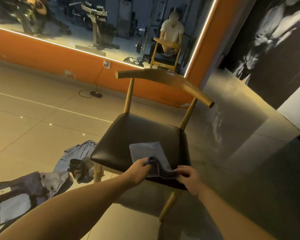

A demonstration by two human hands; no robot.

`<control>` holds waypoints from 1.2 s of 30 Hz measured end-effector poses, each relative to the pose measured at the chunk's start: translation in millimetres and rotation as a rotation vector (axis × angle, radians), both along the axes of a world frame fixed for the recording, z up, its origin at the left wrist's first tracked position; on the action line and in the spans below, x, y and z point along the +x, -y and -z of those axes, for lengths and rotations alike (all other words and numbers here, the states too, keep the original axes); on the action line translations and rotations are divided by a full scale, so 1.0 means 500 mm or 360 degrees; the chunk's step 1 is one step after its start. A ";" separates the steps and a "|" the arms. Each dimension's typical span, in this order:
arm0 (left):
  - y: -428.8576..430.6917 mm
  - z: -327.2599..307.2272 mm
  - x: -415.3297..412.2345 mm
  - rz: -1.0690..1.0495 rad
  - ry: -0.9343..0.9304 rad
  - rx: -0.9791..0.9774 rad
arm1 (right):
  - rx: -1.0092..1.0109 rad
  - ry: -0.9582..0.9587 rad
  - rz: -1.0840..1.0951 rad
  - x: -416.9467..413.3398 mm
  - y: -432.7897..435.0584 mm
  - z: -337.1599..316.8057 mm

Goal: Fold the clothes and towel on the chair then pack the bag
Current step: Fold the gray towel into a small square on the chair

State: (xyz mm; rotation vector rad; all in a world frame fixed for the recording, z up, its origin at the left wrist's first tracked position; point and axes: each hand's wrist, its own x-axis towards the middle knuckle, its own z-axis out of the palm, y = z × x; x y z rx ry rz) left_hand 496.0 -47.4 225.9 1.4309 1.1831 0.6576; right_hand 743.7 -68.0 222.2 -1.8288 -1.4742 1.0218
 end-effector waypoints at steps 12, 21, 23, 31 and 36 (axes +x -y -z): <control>-0.180 0.036 -0.053 -0.0612 -0.0281 0.0181 | -0.0082 0.0097 0.0214 -0.107 -0.262 -0.042; -0.241 0.095 -0.069 -0.0629 -0.0917 0.0466 | -0.0181 0.0626 0.0253 -0.155 -0.337 0.053; -0.244 0.090 -0.060 -0.0503 -0.1001 0.0710 | -0.0131 0.0680 0.0235 -0.156 -0.336 0.064; -0.224 0.120 -0.008 0.0230 -0.1392 0.0743 | 0.0192 0.0881 0.0304 -0.167 -0.316 0.059; -0.204 0.143 -0.002 0.0193 -0.1478 0.0767 | 0.0410 0.1311 -0.0211 -0.200 -0.250 0.092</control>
